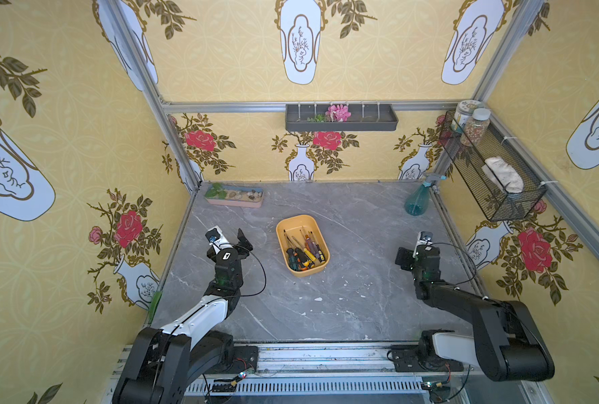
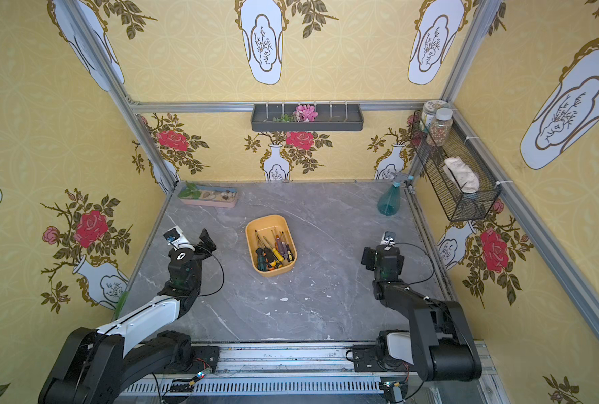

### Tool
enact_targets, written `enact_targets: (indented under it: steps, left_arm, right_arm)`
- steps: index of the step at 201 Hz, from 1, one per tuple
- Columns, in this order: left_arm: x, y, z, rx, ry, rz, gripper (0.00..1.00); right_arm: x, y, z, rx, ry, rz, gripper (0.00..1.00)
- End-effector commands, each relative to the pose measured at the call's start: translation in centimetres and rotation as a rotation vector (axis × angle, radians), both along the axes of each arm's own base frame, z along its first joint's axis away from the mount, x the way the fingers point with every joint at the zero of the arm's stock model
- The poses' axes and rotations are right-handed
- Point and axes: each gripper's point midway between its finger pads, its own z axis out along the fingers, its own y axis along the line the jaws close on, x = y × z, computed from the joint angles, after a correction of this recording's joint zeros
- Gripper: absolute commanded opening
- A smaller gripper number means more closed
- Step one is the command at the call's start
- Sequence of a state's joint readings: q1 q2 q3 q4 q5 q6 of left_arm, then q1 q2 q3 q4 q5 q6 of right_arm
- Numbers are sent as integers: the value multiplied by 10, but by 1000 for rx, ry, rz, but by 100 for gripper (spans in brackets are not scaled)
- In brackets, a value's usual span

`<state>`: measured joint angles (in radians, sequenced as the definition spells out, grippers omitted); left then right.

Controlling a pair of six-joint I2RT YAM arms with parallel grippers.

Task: Put the screwdriver on the desktop into the storage box
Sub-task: Reset both arms

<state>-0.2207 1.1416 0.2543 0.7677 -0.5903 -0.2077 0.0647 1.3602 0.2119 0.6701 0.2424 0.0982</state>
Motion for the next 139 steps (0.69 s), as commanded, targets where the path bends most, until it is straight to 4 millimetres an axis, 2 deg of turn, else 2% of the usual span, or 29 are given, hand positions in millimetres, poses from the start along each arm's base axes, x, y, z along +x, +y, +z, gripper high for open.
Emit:
enact_targets:
  steps: [1,26,40,60,75,99,112,128,139]
  left_arm:
    - [7,-4,17,68,-102,-43,89]
    - [11,-9,6,84,-136,-88,89]
    - [14,-14,-4,97,-139,-119,89]
    - [21,-23,-3,136,-135,-171,90]
    - [20,-17,2,141,-160,-155,89]
    - [2,-9,16,104,-177,-123,89]
    - [-12,-1,32,58,-218,-92,90]
    - [-18,1,36,85,-129,-91,90]
    - [-26,4,31,112,-78,-93,90]
  right_arm:
    - [22,14,44,-143,-244,33,97]
    - [23,-15,36,9,-204,-31,97]
    - [23,-14,35,4,-195,-32,97]
    - [23,-14,35,5,-196,-34,97]
    - [23,-14,34,4,-194,-32,97]
    - [24,-14,35,6,-195,-34,97]
    - [24,-14,34,6,-193,-34,97]
    - [24,-14,35,6,-194,-34,97]
    - [24,-15,34,6,-193,-36,97]
